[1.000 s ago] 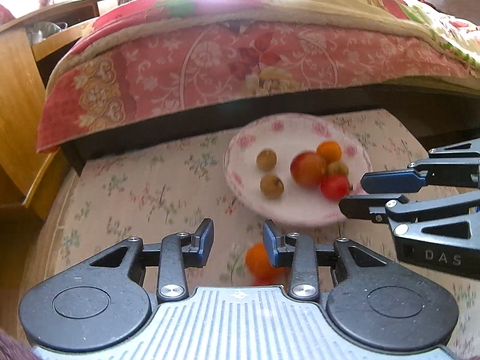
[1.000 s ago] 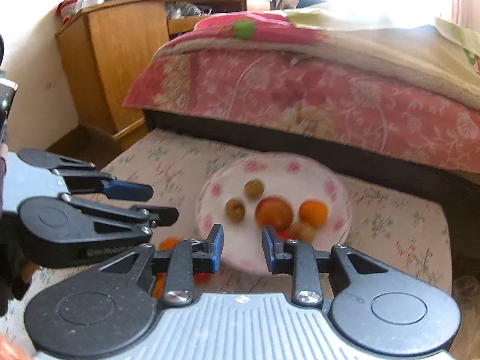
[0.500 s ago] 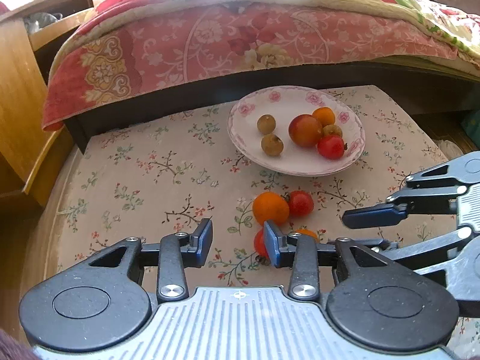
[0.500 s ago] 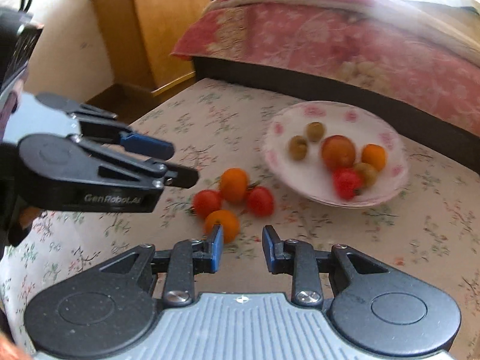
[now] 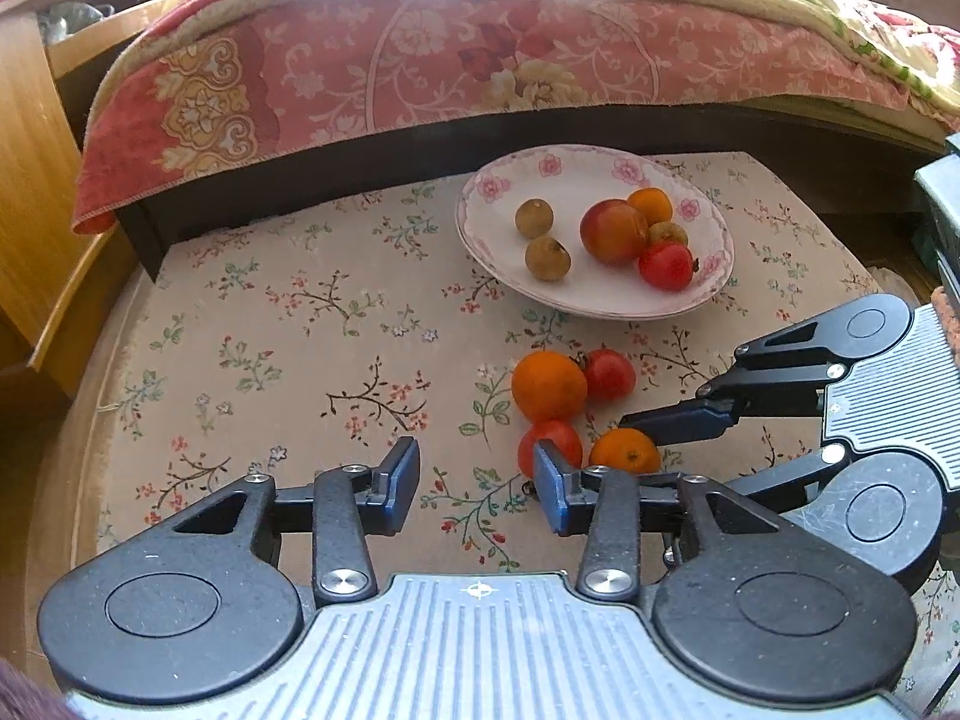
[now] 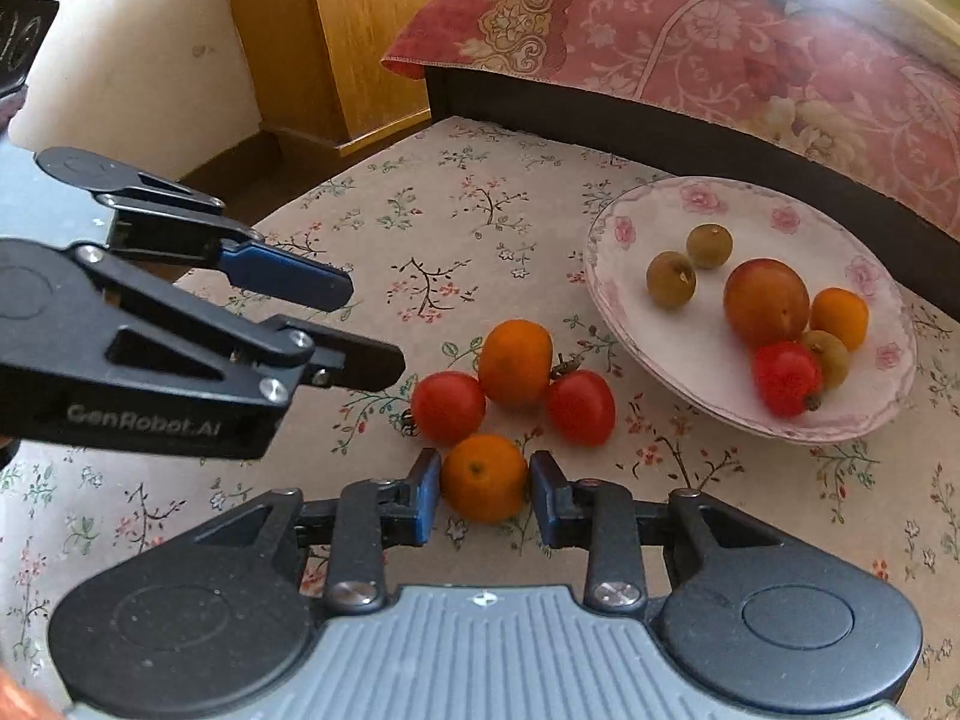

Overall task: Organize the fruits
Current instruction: 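Withdraw both tools from the plate toward the remaining loose fruits, then grasp red tomato with left tool while right tool grasps orange tangerine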

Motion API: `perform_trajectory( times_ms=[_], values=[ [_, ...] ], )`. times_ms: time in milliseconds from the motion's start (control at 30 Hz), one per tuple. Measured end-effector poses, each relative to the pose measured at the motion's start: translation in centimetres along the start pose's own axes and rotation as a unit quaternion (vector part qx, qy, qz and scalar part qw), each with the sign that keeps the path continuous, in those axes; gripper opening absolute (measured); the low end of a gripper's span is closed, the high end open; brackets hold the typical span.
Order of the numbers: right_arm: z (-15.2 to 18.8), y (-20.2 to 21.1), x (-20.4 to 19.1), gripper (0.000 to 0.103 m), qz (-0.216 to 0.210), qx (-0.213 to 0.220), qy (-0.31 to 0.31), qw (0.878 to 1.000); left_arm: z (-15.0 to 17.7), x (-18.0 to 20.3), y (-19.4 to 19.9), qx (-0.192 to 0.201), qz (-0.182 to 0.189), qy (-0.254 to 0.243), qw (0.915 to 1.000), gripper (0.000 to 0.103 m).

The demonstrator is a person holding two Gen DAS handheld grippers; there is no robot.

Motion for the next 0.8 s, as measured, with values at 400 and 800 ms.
perform_trajectory(
  times_ms=[400,800],
  values=[
    [1.6,1.7,1.4,0.034,0.031,-0.021,-0.021,0.999,0.5,2.6,-2.3,-0.021,0.018,-0.023,0.9993,0.051],
    [3.2,3.6,3.3,0.034,0.053,-0.028,-0.051,0.997,0.7,3.6,-3.8,-0.028,-0.002,-0.014,0.9995,0.035]
  ],
)
Point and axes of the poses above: each gripper's, at about its wrist camera, not at the fingertips, and y roughly against the way its jaws point, x to its right, z to its underside, the point moved 5 cm from there along -y, roughly the way its jaws point, and after that the axes turned 11 degrees about y, right-handed, at the moved point
